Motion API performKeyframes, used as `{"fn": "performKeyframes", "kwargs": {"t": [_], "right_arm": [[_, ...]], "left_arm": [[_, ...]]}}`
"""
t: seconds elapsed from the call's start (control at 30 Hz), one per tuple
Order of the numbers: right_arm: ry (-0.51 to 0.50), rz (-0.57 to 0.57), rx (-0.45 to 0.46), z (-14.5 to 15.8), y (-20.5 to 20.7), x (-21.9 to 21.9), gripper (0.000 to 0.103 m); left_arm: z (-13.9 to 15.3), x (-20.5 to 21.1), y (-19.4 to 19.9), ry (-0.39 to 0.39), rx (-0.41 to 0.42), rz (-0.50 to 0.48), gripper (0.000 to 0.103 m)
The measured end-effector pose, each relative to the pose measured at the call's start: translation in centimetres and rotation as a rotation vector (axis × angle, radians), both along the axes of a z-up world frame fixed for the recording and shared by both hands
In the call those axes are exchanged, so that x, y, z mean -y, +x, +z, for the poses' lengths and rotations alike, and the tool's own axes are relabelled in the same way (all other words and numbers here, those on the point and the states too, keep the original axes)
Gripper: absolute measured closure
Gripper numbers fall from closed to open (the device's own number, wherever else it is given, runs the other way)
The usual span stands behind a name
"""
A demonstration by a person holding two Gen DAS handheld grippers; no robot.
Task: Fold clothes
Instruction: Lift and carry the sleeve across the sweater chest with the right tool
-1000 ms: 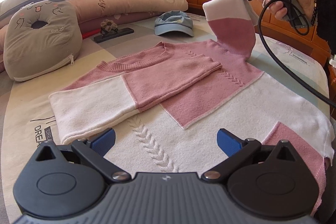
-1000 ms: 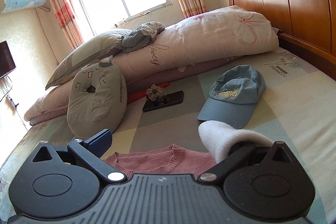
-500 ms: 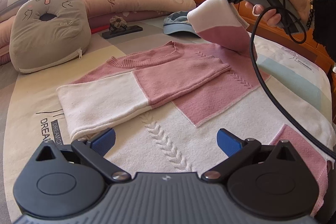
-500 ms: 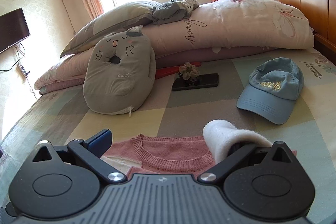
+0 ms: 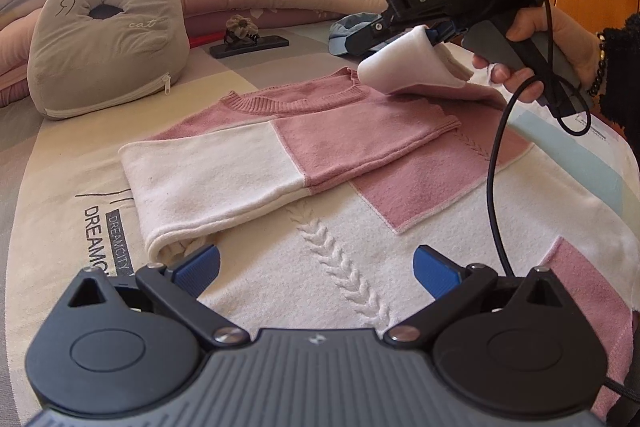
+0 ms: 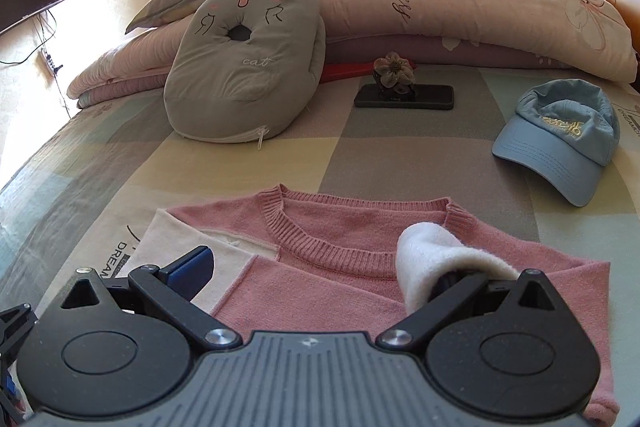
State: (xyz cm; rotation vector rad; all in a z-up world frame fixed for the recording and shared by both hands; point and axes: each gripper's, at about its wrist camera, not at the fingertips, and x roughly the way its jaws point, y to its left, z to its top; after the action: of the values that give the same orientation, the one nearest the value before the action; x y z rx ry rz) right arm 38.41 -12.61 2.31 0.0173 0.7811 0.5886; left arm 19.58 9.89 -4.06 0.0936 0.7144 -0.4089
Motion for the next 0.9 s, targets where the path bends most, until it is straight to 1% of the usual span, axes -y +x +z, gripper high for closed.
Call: {"fn": "performKeyframes", "kwargs": {"t": [0.23, 0.37, 0.47, 0.67, 0.8, 0.9], "right_arm": [[-0.025, 0.054, -0.071, -4.0, -1.2, -0.9, 0.0], [-0.009, 0.05, -0.098, -5.6, -2.7, 0.8, 0.0], [0.045, 0.017, -0.091, -5.8, -3.2, 2.8, 0.0], [0.2, -0.169, -0.117, -5.9, -0.9, 5.8, 0.0], [0.281, -0.196, -0.098, -5.8, 0.0, 5.6, 0.0], [0.29, -0.126, -0.062, -4.9, -0.1, 3.8, 0.0]], "left_arm": [[-0.4, 0.2, 0.3, 0.01, -0.012, 0.004, 0.001], [-0.5, 0.2, 0.3, 0.009, -0.015, 0.002, 0.001], [-0.6, 0.2, 0.4, 0.008, -0.015, 0.002, 0.001], [-0.7, 0.3, 0.4, 0.013, -0.019, 0.001, 0.001], [-0.8, 0.0, 0.5, 0.006, -0.022, 0.01, 0.001], [-0.8, -0.6, 0.6, -0.006, -0.024, 0.025, 0.001]]}}
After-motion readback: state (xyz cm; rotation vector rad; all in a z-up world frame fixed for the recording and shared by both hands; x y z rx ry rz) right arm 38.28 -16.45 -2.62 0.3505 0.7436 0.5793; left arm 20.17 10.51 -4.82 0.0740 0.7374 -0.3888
